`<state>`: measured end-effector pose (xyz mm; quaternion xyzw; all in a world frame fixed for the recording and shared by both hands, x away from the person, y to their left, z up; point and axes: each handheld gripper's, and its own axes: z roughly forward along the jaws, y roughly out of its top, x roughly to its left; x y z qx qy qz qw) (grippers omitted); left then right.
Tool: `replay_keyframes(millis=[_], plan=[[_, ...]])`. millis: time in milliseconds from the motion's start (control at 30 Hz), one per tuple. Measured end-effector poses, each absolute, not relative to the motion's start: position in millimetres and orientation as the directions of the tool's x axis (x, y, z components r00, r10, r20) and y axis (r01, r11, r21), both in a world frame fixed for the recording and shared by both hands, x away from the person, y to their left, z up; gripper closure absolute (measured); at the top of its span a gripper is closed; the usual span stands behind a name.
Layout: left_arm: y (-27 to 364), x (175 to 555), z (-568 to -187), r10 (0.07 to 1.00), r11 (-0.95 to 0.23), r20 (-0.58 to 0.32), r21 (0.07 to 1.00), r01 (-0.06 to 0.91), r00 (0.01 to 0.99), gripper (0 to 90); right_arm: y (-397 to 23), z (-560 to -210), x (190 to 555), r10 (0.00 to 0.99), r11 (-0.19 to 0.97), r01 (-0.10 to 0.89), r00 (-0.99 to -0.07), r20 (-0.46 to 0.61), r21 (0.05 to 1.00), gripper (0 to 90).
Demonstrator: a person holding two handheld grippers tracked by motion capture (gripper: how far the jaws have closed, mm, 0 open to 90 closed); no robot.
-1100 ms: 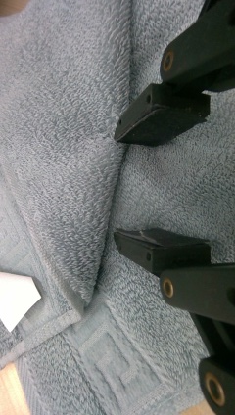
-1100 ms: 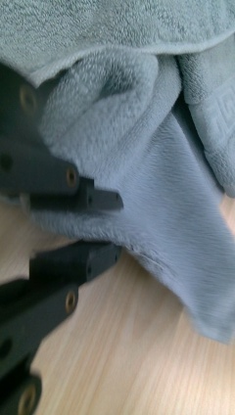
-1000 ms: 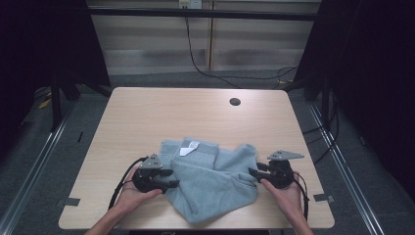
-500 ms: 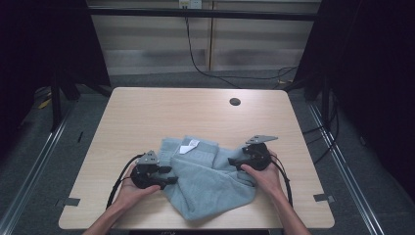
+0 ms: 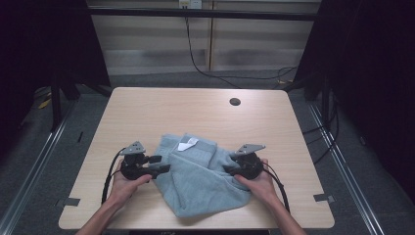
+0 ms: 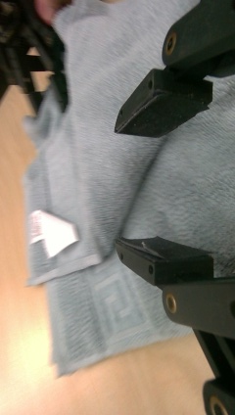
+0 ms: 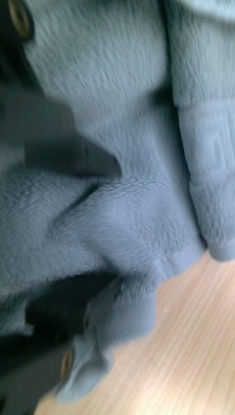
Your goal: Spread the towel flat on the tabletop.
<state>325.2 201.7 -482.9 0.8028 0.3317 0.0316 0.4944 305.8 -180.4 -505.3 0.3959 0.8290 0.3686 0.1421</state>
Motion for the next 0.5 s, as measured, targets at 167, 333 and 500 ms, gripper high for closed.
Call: replay_keyframes(millis=[167,333,500], plan=[[189,328,-473,0.553,-0.264,-0.278,0.836,0.481,0.785,35.6,-182,-506,297,0.729,0.385,0.56,-0.672,0.131,0.733,72.1],[161,341,-465,0.519,-0.309,-0.271,0.825,0.473,0.811,32.5,-177,-507,287,0.694,0.383,0.56,-0.699,0.172,0.735,77.1],[125,354,-472,0.489,-0.381,-0.276,0.786,0.487,0.828,29.9,-170,-507,286,0.684,0.385,0.566,-0.705,0.187,0.729,77.7]])
